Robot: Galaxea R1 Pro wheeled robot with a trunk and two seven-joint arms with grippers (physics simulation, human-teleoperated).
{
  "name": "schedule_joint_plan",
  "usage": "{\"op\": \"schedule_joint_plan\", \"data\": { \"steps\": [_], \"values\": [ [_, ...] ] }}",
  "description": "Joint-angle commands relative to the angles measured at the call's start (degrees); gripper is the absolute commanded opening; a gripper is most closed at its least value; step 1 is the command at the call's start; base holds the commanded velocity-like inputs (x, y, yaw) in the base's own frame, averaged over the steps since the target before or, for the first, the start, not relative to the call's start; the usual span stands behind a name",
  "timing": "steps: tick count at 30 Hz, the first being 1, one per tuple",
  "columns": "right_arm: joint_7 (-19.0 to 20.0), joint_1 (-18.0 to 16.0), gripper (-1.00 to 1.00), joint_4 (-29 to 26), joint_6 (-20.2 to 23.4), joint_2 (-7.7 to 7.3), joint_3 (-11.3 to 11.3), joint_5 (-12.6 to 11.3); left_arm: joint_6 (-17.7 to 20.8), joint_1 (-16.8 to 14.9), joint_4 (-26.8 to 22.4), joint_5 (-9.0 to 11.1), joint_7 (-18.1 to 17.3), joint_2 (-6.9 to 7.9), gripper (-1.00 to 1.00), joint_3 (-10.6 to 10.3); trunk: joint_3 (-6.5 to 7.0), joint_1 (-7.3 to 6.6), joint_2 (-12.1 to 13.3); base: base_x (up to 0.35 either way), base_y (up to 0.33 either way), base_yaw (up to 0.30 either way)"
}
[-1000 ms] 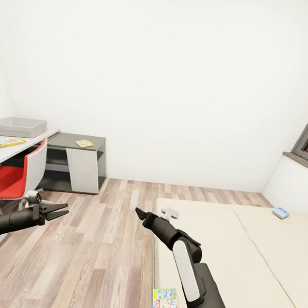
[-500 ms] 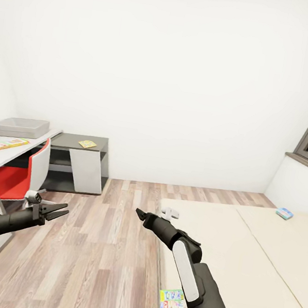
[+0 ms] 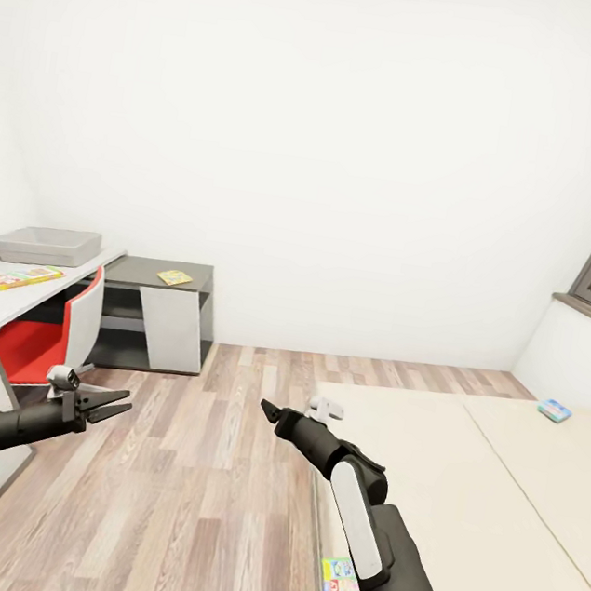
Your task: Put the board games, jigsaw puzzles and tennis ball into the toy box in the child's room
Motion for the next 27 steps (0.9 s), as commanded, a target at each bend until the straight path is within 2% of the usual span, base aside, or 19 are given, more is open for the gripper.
{"op": "schedule_joint_plan", "data": {
  "steps": [1,27],
  "values": [
    [0.0,-0.1,1.0,0.0,0.3,0.03,-0.1,-0.1,0.6,0.0,0.0,0.0,-0.2,0.01,1.0,0.0,-0.14,0.04,-0.1,0.0,0.152,0.0],
    [0.0,-0.1,1.0,0.1,0.3,0.03,-0.1,-0.2,0.6,0.0,0.0,0.0,-0.2,0.05,1.0,0.4,-0.14,0.04,-0.1,0.0,0.198,0.0]
  ]
}}
